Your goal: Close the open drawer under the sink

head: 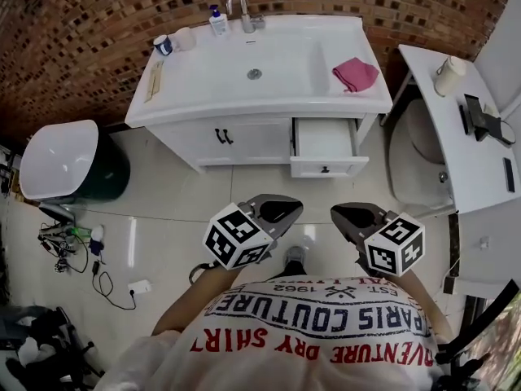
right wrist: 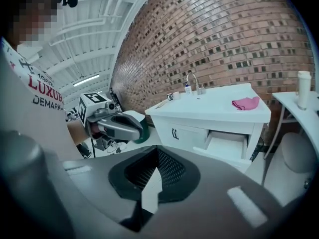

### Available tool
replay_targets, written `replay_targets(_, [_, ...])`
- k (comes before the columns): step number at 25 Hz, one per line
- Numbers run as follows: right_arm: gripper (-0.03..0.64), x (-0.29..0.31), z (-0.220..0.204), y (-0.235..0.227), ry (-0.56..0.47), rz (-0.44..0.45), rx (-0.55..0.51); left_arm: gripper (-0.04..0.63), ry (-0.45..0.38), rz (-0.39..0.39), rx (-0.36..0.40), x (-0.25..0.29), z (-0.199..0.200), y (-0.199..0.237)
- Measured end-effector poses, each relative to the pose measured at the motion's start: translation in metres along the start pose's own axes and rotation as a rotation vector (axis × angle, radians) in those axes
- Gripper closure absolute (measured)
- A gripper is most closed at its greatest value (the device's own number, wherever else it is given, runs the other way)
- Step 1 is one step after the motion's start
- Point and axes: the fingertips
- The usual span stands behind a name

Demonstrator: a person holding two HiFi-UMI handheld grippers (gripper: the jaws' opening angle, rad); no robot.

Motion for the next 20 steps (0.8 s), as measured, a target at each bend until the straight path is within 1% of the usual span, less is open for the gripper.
replay_targets(4, [0.609,0.029,0.021,-0.013,0.015,-0.012,-0.002,0.612,0.009,-0.043,-0.007,0.007,0.009,0.032])
replay_targets(8, [0.609,0.041,0.021,-0.030,0.030,-0.022,0.027,0.612,0.031,-0.071,-0.019,0.021,0.008,0.046])
replay_targets(16, [0.609,0.056,0.015,-0.051,0.060,-0.009,0.056,0.612,0.047,-0.072,-0.060,0.032,0.003,0.060])
replay_targets(20, [0.609,0.066,0.003,-0.076,0.084,-0.047,0.048,0.612,0.051,-0.072,-0.075,0.040,0.001,0.068])
Point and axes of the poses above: the fingertips, and each gripper's own axes: x forward along the fingers, y to its left, z out of its top, and after that the axes turned 2 degrees about -z, right-handed
